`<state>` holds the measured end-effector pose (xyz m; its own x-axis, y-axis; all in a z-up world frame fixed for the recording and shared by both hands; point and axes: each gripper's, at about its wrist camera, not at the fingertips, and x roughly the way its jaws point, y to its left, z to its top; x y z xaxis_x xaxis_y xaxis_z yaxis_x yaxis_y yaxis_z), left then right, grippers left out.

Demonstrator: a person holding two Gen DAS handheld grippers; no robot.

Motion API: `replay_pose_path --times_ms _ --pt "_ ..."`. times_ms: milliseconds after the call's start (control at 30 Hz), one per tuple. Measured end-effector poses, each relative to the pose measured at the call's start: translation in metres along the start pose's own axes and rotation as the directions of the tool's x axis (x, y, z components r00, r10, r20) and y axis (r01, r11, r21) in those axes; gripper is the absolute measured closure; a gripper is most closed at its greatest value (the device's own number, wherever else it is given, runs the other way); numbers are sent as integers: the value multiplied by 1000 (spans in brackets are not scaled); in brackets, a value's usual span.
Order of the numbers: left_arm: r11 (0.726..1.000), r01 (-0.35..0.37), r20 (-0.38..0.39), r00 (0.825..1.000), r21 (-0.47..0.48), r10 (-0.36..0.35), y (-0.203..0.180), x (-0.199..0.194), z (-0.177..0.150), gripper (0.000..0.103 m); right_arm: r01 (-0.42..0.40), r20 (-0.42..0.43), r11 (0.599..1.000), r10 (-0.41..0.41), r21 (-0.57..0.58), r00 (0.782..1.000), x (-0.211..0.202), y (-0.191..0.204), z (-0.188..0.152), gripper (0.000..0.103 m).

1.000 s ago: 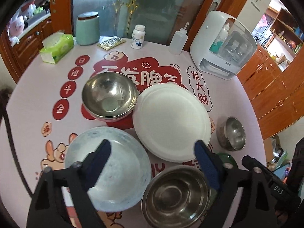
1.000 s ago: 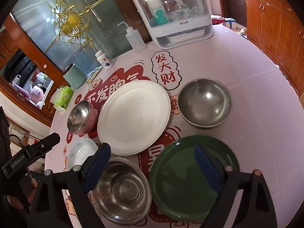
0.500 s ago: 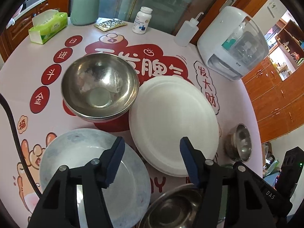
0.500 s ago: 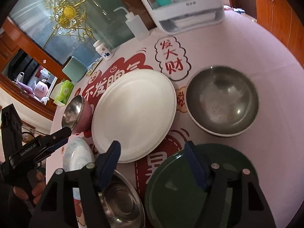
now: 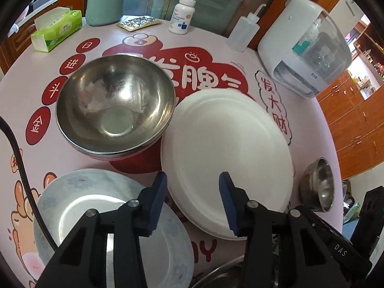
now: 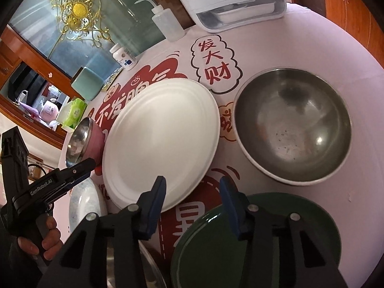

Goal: Organize plates and bowls

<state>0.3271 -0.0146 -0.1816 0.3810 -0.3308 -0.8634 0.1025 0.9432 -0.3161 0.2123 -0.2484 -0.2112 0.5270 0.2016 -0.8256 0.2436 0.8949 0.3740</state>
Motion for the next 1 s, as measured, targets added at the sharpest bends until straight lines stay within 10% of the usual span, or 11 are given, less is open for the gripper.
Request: replay_pose_path --times_ms 1000 --pt "986 -167 -40 985 12 167 -4 44 11 63 41 0 999 -41 32 999 29 -4 13 64"
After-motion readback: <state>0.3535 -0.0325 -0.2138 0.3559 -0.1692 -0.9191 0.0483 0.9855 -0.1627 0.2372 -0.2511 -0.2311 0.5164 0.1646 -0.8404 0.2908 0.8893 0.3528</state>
